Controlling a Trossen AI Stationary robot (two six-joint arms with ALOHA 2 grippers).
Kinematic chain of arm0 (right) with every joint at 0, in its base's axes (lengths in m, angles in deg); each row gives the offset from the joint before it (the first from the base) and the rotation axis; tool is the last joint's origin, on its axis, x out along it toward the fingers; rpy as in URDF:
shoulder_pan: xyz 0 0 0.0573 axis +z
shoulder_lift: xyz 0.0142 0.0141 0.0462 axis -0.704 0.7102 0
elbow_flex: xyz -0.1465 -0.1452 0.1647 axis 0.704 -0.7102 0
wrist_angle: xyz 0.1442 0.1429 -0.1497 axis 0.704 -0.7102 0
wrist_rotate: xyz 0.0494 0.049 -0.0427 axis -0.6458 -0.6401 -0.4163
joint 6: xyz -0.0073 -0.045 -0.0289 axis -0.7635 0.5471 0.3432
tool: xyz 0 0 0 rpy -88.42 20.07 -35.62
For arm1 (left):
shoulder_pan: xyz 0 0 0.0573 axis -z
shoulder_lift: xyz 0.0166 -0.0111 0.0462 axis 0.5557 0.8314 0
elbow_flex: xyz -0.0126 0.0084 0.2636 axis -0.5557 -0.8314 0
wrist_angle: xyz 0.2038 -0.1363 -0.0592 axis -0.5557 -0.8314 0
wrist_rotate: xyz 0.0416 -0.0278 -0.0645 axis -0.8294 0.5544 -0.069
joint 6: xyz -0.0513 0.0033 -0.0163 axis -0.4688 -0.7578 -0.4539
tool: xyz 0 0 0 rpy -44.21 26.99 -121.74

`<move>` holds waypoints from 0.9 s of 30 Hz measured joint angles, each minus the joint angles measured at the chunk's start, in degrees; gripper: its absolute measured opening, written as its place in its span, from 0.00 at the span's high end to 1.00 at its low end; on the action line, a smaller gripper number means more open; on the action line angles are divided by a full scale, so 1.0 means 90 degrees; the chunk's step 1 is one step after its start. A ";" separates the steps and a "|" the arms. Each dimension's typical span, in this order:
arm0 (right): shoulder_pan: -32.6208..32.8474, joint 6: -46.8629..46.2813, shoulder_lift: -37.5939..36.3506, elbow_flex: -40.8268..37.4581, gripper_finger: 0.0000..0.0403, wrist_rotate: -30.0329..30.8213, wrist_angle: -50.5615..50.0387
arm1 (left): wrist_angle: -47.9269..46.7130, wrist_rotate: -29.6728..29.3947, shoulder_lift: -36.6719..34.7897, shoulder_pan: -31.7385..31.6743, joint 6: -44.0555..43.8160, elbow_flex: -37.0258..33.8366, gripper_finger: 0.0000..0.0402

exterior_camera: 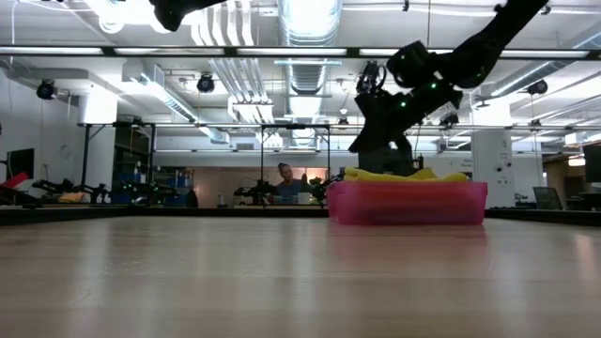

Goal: Fold microfiber towels
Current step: Put the folded yellow microfiber cloth into the red bin, then return to Home Position

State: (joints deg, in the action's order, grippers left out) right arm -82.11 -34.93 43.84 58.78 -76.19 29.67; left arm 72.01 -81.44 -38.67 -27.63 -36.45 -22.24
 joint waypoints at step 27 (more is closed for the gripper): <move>0.0139 0.0270 -0.0014 0.0076 0.98 -0.0050 0.0079 | -0.0400 0.0000 -0.0294 0.0002 0.0022 -0.0002 0.67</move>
State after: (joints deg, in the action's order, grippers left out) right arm -80.86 -32.50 43.71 59.46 -76.64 30.38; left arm 68.41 -81.44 -41.32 -27.61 -36.25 -22.27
